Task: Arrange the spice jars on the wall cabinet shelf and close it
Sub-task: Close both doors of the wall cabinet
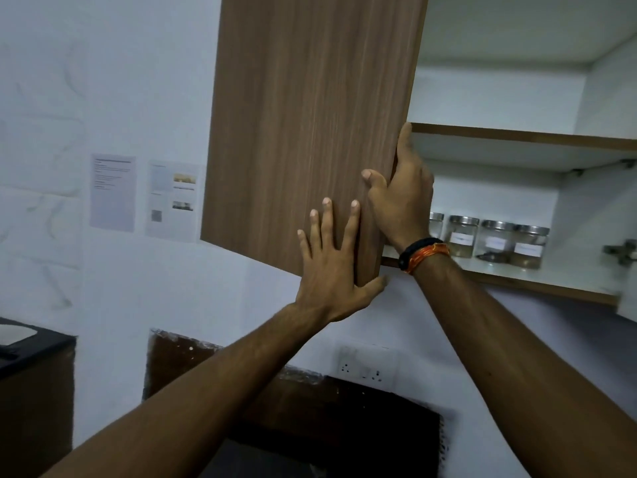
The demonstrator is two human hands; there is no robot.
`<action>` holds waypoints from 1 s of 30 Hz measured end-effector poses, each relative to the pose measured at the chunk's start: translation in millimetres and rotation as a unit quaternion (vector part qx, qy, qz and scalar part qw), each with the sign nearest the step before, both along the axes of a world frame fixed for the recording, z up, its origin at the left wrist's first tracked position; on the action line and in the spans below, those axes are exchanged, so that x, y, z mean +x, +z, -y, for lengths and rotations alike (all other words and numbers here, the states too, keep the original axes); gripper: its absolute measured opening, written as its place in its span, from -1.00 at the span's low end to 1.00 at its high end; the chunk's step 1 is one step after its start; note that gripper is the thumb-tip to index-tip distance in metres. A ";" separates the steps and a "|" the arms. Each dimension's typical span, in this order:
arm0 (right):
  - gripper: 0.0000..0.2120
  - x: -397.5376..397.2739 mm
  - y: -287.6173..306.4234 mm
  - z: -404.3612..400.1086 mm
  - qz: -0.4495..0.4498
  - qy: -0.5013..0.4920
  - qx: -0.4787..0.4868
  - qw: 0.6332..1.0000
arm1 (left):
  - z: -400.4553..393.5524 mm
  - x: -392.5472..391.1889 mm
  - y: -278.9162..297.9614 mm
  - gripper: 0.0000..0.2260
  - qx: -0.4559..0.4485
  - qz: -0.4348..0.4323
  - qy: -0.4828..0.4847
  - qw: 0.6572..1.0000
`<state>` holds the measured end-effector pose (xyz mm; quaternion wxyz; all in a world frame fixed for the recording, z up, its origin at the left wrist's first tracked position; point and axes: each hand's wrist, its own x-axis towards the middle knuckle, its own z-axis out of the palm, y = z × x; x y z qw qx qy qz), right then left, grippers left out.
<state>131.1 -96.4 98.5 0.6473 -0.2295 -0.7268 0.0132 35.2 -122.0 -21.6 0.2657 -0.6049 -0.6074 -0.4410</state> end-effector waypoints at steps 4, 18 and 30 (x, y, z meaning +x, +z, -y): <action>-0.39 -1.2 -10.1 -26.2 0.067 -0.144 0.120 0.980 | -25.1 -13.1 -0.5 -0.01 -0.001 -0.039 -0.019 0.999; -0.28 -9.3 -48.1 -90.0 0.298 -0.323 0.103 0.893 | -92.4 -71.2 -21.9 -0.19 0.000 -0.193 0.031 0.981; -0.16 -25.5 -67.2 -122.7 0.334 -0.297 0.001 0.895 | -122.5 -84.1 -19.6 -0.12 -0.082 -0.237 0.068 0.966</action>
